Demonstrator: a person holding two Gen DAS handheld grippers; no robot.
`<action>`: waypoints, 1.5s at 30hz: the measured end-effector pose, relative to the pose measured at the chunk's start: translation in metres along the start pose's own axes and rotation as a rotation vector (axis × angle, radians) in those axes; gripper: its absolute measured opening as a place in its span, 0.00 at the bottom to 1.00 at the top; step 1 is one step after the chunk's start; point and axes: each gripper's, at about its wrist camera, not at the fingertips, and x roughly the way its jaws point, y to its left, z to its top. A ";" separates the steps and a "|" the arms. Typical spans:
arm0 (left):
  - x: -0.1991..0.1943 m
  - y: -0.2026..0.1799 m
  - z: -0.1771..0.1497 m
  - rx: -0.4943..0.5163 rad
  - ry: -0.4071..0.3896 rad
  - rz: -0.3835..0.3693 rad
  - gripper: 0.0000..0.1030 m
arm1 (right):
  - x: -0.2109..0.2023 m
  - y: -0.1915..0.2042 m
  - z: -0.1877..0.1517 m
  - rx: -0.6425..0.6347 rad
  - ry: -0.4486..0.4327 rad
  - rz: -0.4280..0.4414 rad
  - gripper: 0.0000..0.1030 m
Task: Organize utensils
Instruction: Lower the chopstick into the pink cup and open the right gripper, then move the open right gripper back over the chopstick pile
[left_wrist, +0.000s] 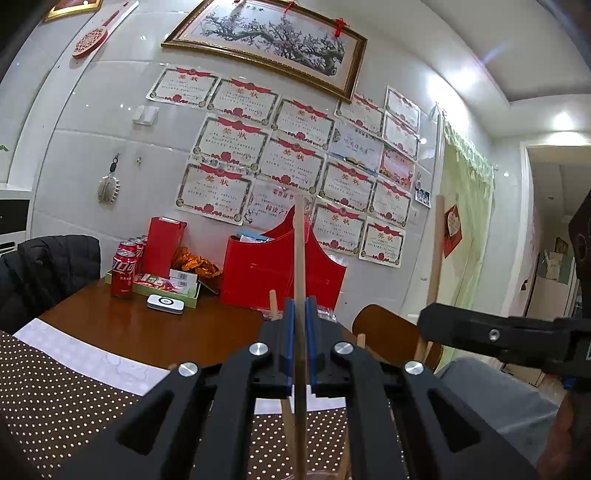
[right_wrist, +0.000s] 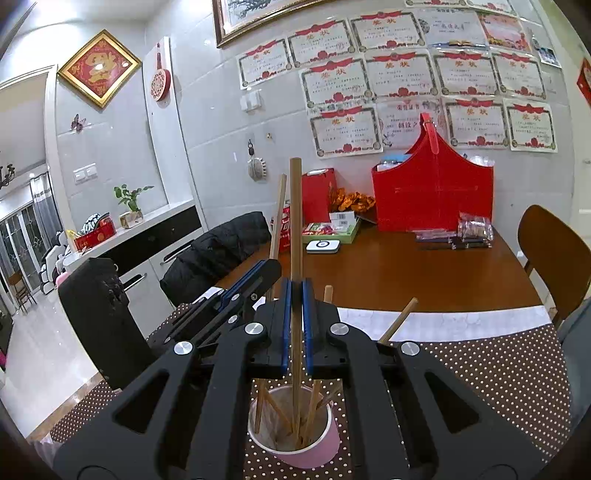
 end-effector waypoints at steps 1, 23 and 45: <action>-0.001 0.000 -0.002 0.001 0.001 0.004 0.06 | 0.001 0.001 -0.001 -0.001 0.005 0.001 0.06; -0.088 -0.011 0.017 0.092 0.095 0.175 0.86 | -0.047 -0.023 -0.013 0.152 -0.025 -0.088 0.94; -0.219 -0.055 0.030 0.216 0.253 0.330 0.96 | -0.147 0.032 -0.050 0.121 0.014 -0.100 0.94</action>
